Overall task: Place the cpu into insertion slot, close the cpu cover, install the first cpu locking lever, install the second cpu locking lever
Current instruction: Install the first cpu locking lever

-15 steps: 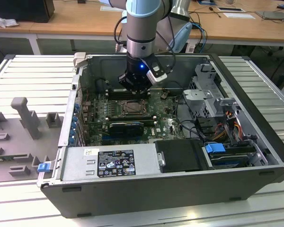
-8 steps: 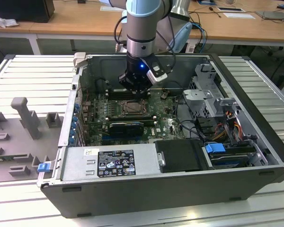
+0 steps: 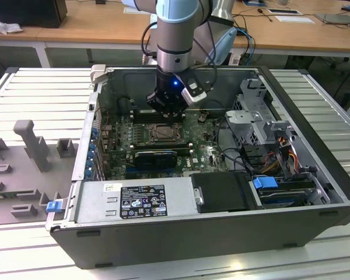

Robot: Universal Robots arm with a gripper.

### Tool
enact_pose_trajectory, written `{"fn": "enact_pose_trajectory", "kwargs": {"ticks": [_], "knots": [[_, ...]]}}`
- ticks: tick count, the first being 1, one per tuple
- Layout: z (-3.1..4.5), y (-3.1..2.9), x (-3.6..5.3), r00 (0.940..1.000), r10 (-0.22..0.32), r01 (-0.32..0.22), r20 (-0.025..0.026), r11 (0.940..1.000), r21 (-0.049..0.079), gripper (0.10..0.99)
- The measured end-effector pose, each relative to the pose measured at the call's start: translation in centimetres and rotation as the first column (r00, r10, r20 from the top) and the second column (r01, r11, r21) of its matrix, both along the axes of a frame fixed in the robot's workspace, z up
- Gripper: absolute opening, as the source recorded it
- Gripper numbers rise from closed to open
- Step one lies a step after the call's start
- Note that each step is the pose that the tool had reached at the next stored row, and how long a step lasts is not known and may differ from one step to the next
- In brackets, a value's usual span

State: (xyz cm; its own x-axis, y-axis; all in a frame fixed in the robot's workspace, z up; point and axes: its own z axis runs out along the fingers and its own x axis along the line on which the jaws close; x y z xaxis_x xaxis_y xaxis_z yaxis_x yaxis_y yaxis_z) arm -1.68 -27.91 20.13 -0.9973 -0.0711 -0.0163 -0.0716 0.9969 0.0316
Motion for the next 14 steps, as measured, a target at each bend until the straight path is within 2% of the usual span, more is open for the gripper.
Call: {"fn": "enact_pose_trajectory", "kwargs": {"ticks": [1,3,5,11,13,14], "knots": [[-0.02,0.01,0.00,1.0000,0.000,0.000,0.0001,1.0000,0.009,0.106],[-0.03,0.03,0.00,1.0000,0.000,0.000,0.0003,0.9999,0.016,0.106],[0.15,0.04,0.01,1.0000,0.000,0.000,0.0009,0.9999,0.017,0.106],[2.01,0.02,0.00,1.0000,0.000,0.000,0.0002,0.9999,0.016,0.106],[2.06,-0.05,0.01,1.0000,0.000,0.000,0.0003,0.9999,0.016,0.106],[2.06,-0.29,0.00,1.0000,0.000,0.000,0.0003,0.9999,0.016,0.106]]}}
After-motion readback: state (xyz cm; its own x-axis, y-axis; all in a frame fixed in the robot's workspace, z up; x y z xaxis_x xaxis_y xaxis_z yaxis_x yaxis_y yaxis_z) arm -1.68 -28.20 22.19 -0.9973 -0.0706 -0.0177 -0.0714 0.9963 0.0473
